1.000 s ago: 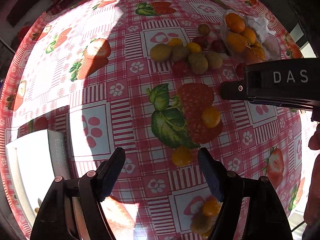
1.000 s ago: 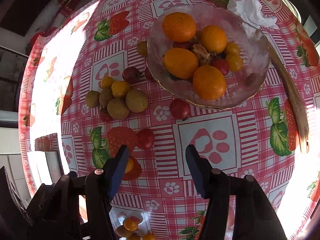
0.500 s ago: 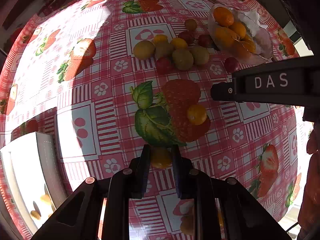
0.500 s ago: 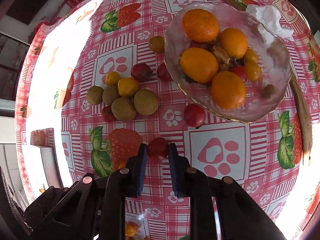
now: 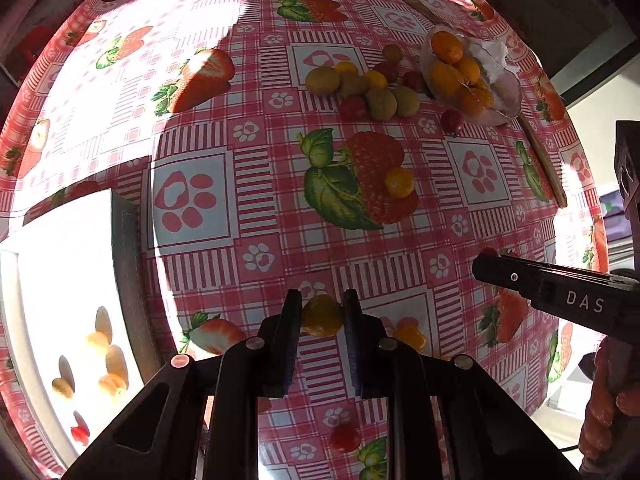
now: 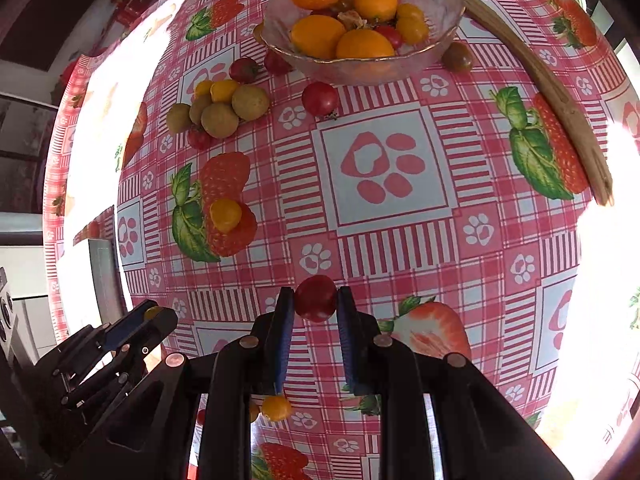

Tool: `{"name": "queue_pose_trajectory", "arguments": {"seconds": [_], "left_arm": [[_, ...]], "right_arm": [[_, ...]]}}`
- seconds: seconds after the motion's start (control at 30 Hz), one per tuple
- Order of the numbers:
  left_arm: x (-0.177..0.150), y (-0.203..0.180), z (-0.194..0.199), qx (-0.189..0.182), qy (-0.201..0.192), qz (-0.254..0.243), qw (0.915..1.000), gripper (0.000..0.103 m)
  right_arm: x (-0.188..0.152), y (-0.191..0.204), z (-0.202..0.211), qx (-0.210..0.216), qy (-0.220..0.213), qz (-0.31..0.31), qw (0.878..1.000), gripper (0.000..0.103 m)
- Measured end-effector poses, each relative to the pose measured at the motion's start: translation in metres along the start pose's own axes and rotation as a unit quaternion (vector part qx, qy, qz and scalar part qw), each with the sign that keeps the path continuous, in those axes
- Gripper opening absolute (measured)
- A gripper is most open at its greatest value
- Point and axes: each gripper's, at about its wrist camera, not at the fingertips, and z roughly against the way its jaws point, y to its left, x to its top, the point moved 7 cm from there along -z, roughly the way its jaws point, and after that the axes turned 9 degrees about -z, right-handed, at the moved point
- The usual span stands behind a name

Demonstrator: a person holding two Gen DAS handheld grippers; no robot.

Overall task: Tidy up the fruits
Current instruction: 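Carry both tomatoes over the white tray and open both grippers to release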

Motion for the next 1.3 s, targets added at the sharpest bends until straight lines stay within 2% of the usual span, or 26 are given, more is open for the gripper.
{"name": "queue_pose_trajectory", "arguments": {"seconds": [0.33,0.5,0.77,1.03,1.3], "left_arm": [[-0.038,0.022,0.027,0.005,-0.005,0.009,0.9999,0.023],[-0.058,0.037,0.038,0.012,-0.014,0.025,0.9995,0.023],[-0.099,0.087,0.055,0.035,-0.024,0.089,0.9951,0.023],[-0.148,0.140,0.057,0.057,-0.018,0.171,0.9834,0.022],[-0.163,0.172,0.040,0.076,-0.008,0.209,0.9749,0.023]], "right_arm": [[-0.042,0.004,0.013,-0.006,0.006,0.010,1.000,0.024],[-0.056,0.021,0.017,-0.006,0.009,0.029,1.000,0.024],[-0.077,0.079,0.009,-0.002,0.026,0.096,0.995,0.024],[-0.095,0.152,-0.005,0.007,0.043,0.174,0.984,0.024],[-0.098,0.216,-0.022,0.008,0.050,0.238,0.970,0.024]]}}
